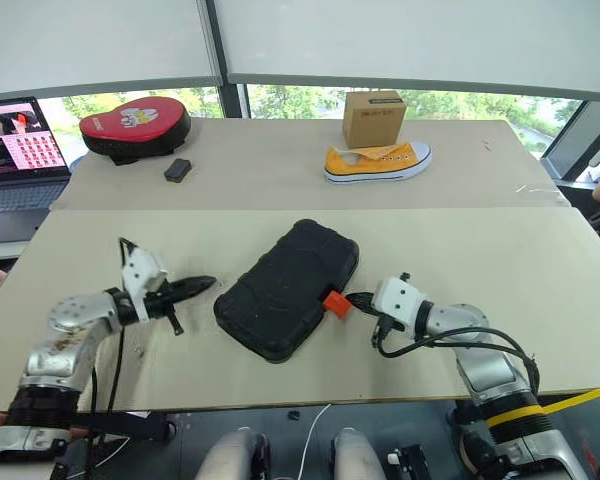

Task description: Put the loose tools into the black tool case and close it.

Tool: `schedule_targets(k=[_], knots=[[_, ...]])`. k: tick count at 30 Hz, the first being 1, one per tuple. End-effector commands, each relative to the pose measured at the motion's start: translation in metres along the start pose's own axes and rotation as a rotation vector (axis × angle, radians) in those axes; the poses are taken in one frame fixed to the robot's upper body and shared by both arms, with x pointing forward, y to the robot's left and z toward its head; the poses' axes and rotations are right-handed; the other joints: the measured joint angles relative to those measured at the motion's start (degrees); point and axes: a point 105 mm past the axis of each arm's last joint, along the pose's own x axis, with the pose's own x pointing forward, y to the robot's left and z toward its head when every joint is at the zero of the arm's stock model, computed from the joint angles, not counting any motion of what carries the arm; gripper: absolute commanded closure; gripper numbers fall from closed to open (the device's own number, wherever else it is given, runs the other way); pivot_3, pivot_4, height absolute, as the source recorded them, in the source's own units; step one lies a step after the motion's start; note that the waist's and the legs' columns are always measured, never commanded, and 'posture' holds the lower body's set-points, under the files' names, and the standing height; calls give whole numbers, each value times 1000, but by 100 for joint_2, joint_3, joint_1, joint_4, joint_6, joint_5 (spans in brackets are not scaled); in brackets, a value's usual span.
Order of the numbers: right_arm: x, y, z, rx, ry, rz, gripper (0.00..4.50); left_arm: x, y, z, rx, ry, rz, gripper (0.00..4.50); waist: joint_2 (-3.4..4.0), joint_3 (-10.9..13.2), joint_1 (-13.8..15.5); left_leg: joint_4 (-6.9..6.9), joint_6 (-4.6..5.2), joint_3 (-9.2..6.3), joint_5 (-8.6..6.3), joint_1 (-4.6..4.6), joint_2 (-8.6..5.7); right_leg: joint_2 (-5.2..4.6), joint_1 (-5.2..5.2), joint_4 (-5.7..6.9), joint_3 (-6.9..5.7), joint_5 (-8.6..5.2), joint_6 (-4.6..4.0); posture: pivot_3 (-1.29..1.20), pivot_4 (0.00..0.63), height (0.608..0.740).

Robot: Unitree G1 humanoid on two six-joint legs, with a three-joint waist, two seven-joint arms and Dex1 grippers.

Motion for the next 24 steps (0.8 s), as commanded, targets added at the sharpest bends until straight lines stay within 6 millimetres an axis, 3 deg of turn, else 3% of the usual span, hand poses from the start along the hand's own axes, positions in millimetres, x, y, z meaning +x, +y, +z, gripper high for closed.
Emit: schedule_targets(k=[1, 3, 8, 13, 17, 24], knots=[[-16, 0, 2, 50, -16, -25, 4460, 12, -18, 54, 41, -107, -205, 4500, 0, 0, 31, 0, 0, 0, 0, 0, -1, -1, 2, -1, 0, 0, 0, 0, 150, 740], [-21, 7, -2, 83, -9, -24, 4460, 30, -42, 63, 60, -94, -351, 4500, 0, 0, 74, 1, 0, 0, 0, -1, -7, -5, 6, -6, -2, 0, 1, 0, 150, 740], [-26, 21, -2, 143, -14, -42, 4460, 79, -74, 59, 86, -46, -468, 4500, 6, -3, 29, 5, 4, 5, -2, 2, -16, -4, 10, -7, 14, 5, 11, 0, 150, 740], [-30, 32, 11, 178, -46, -23, 4460, 114, -87, 25, 114, 138, -465, 4500, 7, -4, -4, 3, 4, -5, -2, 0, -10, 11, 3, -5, 19, 5, 11, 0, 150, 740], [-27, 27, 31, 175, -109, -39, 4460, 118, -97, -13, 78, 310, -474, 4500, 24, -27, 9, 4, 4, -6, -2, 13, -16, 6, 20, -8, 20, 4, 12, 0, 150, 740], [-15, 27, 43, 166, -132, -12, 4460, 111, -101, -28, 4, 356, -464, 4500, 16, -64, 10, -6, 14, -9, -10, 93, -11, 3, 101, -19, 16, -1, 11, 0, 150, 740]])
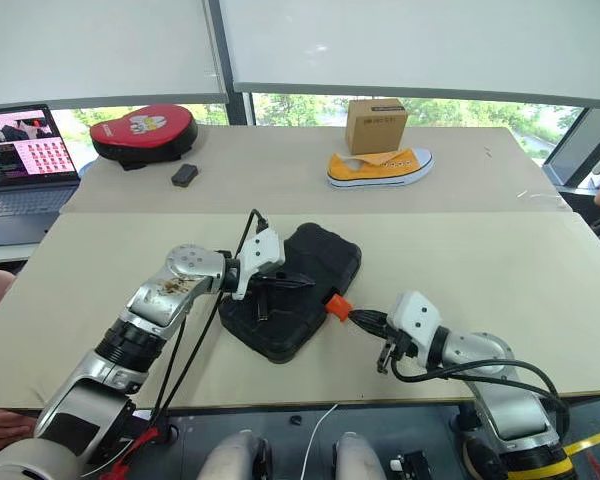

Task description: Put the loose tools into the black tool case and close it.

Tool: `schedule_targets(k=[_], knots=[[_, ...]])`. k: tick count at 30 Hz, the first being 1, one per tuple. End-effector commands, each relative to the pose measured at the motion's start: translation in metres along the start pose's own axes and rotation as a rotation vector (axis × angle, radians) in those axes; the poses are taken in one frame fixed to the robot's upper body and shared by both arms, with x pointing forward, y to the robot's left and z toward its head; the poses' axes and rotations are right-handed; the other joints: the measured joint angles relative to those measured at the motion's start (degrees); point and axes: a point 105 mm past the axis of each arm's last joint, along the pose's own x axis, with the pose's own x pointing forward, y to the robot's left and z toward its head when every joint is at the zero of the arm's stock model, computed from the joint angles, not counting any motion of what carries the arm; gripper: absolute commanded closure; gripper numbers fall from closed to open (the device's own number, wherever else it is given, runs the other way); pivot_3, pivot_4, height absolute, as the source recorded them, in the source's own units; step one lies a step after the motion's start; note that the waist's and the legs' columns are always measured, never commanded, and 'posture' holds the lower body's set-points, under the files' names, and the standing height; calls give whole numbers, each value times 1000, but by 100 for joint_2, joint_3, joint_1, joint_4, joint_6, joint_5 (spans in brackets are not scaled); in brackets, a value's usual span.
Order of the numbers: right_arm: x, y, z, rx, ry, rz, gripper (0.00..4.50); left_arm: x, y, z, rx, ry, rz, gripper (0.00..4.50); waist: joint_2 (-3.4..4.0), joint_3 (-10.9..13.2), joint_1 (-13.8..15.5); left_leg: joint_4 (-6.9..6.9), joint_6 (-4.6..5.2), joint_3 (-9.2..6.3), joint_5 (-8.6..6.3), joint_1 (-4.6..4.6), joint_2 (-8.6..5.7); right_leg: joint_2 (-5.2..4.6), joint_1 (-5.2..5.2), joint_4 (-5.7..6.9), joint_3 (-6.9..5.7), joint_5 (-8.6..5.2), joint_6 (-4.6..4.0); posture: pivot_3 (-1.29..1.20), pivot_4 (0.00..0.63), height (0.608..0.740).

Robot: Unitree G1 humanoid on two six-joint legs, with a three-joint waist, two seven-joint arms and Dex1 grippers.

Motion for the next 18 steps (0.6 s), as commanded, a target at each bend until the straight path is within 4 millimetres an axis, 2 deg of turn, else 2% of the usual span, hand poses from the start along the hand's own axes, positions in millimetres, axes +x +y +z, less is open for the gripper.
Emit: schedule_targets(k=[1, 10, 18], knots=[[5, -2, 12, -15, -39, 0, 4460, 2, -19, -57, -156, 179, -34, 4500, -2, -16, -5, -2, 0, -1, -1, 1, 1, 0, 0, 0, 1, -1, -1, 0, 150, 740], [17, 0, -4, -15, 15, 38, 4460, -6, -15, -60, -163, 185, 7, 4500, -10, -52, -27, -8, 4, -8, -5, 5, 3, 1, 0, 0, 3, -6, -8, 0, 150, 740], [25, 5, -9, -1, 7, 55, 4460, -9, -14, -61, -164, 185, 18, 4500, -10, -53, -40, -8, 4, -13, -5, 6, 4, 0, -1, 0, 3, -6, -9, 0, 150, 740]])
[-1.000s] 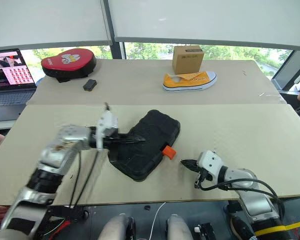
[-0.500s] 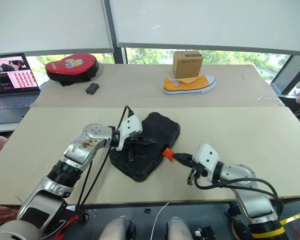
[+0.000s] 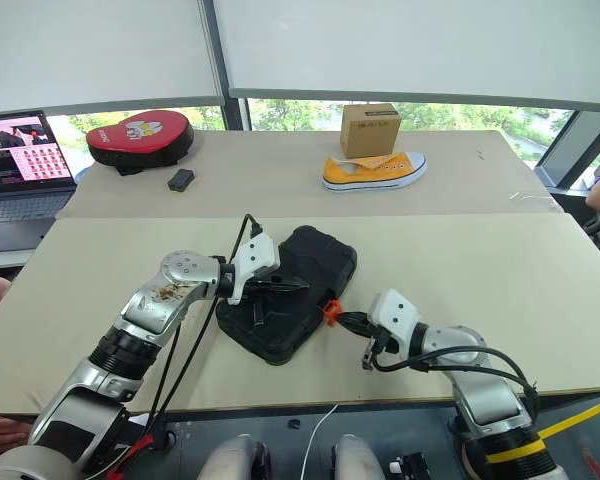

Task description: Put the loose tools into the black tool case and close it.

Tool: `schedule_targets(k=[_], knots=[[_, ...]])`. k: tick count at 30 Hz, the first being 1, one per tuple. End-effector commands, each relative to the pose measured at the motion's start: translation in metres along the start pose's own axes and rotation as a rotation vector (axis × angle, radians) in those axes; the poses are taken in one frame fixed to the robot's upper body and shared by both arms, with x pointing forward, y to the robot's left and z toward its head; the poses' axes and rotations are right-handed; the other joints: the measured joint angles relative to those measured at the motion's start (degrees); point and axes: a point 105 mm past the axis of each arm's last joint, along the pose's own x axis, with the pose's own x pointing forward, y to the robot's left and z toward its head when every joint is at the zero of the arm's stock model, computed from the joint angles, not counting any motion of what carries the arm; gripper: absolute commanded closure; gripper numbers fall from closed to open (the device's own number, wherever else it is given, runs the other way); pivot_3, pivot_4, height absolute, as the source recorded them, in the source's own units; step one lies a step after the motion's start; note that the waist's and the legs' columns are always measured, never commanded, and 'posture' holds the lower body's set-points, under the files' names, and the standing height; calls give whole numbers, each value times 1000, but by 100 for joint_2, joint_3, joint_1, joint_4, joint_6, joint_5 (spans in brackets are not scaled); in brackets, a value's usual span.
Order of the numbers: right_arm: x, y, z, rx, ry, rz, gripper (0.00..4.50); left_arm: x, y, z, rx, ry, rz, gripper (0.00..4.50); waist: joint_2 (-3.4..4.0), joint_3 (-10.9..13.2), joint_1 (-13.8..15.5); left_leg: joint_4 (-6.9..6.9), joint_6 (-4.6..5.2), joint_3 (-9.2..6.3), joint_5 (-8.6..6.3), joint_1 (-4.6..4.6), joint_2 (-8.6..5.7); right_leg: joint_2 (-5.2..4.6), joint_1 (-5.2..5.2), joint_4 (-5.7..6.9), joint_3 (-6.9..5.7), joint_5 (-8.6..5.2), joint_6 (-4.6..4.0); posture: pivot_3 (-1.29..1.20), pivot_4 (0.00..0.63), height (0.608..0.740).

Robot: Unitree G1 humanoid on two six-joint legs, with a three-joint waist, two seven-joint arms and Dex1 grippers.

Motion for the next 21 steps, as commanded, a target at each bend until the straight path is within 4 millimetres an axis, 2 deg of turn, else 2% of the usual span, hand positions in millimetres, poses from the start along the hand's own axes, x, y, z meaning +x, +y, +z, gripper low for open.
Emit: schedule_targets(k=[1, 5, 10, 15, 21], knots=[[1, -1, 11, -40, -42, 5, 4460, -3, -12, -56, -150, 180, -8, 4500, 1, 0, -5, 0, 0, 0, 0, 0, 1, 0, 0, 0, 0, 0, 0, 0, 150, 740], [-3, 4, -5, 22, 51, 17, 4460, -4, -13, -56, -152, 180, -12, 4500, 1, 0, -7, -2, 0, -3, 0, 0, 0, 0, 0, 0, 0, 0, 0, 0, 150, 740], [4, 4, -15, 32, 87, 10, 4460, -3, -12, -56, -149, 180, -12, 4500, 0, -1, -14, -3, 0, -5, -1, 2, 2, -1, -1, 0, 0, -3, -4, 0, 150, 740], [15, 2, -12, 29, 42, -1, 4460, -3, -11, -55, -148, 179, -11, 4500, -3, -3, -26, -6, 0, -7, -1, 3, 2, -1, -1, 0, 0, -3, -5, 0, 150, 740], [23, -2, 3, 28, -109, -43, 4460, -3, -12, -57, -152, 189, -22, 4500, -4, -3, -40, -9, 0, -7, -1, 2, 2, -1, -3, -1, 0, -3, -5, 0, 150, 740]])
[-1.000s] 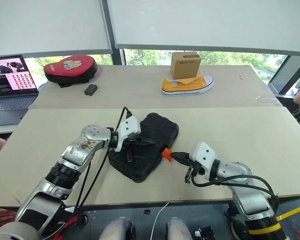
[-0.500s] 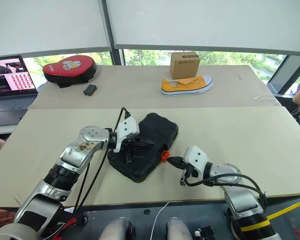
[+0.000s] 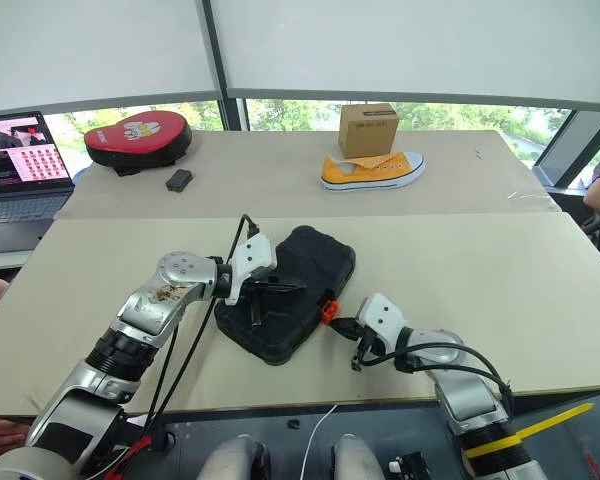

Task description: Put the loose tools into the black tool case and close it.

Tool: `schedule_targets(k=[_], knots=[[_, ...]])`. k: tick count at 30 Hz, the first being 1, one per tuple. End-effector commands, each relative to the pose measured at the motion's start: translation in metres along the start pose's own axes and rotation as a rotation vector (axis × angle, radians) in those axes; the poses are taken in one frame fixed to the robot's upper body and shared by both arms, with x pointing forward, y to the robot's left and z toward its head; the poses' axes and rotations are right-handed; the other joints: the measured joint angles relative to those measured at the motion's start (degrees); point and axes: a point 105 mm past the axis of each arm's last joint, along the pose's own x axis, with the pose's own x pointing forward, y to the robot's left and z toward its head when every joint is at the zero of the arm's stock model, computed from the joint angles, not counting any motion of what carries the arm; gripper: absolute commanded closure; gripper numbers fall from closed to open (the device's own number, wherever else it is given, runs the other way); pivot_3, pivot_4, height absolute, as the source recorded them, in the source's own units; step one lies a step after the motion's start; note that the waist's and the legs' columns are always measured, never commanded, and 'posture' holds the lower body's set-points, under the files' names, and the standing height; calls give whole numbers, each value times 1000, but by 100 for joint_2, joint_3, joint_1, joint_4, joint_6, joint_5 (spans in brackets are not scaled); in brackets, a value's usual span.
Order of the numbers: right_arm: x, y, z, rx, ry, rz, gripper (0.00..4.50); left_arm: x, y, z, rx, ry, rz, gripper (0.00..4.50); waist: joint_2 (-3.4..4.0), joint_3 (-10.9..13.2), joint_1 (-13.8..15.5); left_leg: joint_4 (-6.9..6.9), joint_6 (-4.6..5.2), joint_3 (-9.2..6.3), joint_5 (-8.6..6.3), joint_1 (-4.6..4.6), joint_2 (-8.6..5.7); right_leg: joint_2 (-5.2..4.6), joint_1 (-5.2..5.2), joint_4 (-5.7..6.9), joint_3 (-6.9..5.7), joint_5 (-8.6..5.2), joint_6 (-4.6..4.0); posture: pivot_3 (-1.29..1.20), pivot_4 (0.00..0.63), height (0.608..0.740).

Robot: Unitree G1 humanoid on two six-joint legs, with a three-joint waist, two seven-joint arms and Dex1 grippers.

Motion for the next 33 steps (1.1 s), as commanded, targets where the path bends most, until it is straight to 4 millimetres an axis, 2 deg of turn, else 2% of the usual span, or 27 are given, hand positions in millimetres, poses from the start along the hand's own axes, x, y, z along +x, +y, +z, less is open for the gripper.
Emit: schedule_targets(k=[1, 10, 14, 20, 26, 30, 33], knots=[[-2, -5, 23, -60, -137, -29, 4460, 1, -12, -56, -150, 189, -24, 4500, 0, 0, -11, 0, 0, 1, 0, -1, 0, -1, -1, 0, 1, 0, 0, 0, 150, 740], [-12, -11, 46, -108, -284, -94, 4460, 0, -12, -59, -154, 197, -28, 4500, -1, 1, -35, -10, 0, 0, 0, 2, 0, -1, -2, -1, 4, 0, 0, 0, 150, 740], [-14, -9, 44, -122, -258, -64, 4460, 0, -14, -60, -157, 202, -33, 4500, -1, 1, -42, -18, 0, 0, 0, 7, 1, 0, -2, -1, 7, -1, -2, 0, 150, 740], [-12, -6, 53, -88, -259, -13, 4460, 0, -16, -63, -162, 209, -39, 4500, -2, 1, -46, -23, 0, 1, 0, 11, 3, 0, -2, -1, 9, -3, -5, 0, 150, 740], [-8, -6, 51, -80, -243, -7, 4460, 1, -16, -64, -167, 212, -39, 4500, -7, -3, -46, -29, -1, 1, 0, 20, 4, 0, 1, -2, 12, -6, -11, 0, 150, 740], [-2, -10, 38, -84, -167, -23, 4460, -1, -17, -67, -169, 219, -41, 4500, -11, -5, -60, -31, -1, 2, 0, 25, 7, -1, 1, -2, 12, -9, -16, 0, 150, 740], [-5, -13, 40, -90, -170, -31, 4460, -6, -14, -66, -168, 195, -18, 4500, -15, -8, -72, -33, -1, 1, 0, 33, 9, 2, 2, -2, 13, -10, -23, 0, 150, 740]])
